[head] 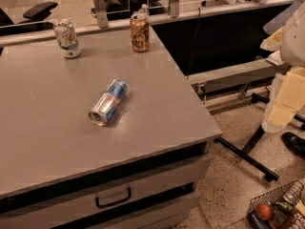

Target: Place redbull can upright

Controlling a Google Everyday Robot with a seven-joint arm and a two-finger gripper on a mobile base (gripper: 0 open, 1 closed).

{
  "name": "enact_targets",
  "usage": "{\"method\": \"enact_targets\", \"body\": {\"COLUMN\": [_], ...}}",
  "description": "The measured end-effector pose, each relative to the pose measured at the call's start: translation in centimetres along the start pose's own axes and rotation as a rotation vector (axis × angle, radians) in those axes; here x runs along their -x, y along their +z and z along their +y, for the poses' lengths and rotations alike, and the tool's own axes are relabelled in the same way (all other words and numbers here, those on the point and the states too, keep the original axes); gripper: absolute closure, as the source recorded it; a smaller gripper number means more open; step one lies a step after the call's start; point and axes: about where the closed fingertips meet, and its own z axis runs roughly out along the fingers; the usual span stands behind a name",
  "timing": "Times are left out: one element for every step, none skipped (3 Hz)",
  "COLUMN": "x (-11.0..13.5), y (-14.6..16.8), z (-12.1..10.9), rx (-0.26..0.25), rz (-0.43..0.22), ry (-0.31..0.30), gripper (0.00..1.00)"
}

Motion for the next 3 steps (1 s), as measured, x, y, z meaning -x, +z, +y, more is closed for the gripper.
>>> {"method": "enact_targets", "body": {"x": [0.0,1.0,5.0], "y": [0.0,0.3,1.9], "z": [0.0,0.3,1.1], "rx": [0.000,0.021,0.118], "rz": [0.000,-0.022,-0.133], "ry": [0.000,-0.076,-0.301], "gripper": [0.00,0.00,0.00]}}
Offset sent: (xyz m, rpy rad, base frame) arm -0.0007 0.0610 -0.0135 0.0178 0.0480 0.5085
